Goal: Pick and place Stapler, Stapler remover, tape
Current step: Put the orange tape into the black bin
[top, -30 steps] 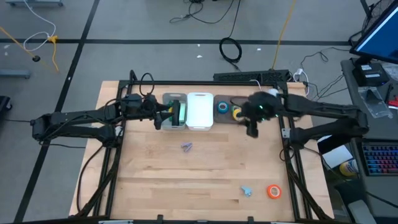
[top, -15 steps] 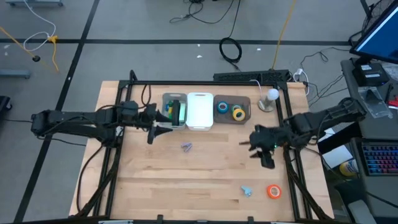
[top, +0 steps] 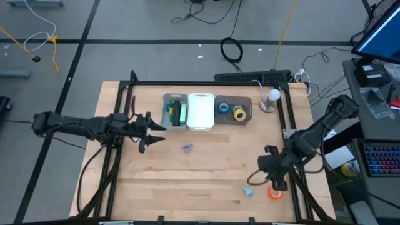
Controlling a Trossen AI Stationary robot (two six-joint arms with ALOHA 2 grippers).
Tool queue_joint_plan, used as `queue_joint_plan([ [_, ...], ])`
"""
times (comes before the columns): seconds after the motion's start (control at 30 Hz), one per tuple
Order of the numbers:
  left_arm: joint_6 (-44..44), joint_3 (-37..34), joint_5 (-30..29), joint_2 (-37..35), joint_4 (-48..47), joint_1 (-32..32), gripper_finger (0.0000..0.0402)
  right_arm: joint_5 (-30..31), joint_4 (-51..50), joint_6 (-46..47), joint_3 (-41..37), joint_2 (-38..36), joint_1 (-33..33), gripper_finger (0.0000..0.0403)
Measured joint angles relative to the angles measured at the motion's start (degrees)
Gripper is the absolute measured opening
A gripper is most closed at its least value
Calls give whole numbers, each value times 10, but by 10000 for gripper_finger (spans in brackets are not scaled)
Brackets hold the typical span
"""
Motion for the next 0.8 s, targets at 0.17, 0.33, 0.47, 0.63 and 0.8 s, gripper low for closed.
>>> queue_joint_plan([
  [0.17,0,-42,0,-62,1,0,225,0,-8,48,0,21,44,134],
  [0.33,0,-72,0,-113,-1,0,225,-1,-20,84,0,45,76,134],
  [0.47,0,-87,0,-135,-3,0,225,-40,-11,96,-10,68,97,134],
  [0.63,-4,-88,0,-142,-19,0,225,-100,75,135,-78,80,122,134],
  [0.8,-9,-88,0,-142,-19,0,225,-106,166,198,-155,79,126,134],
])
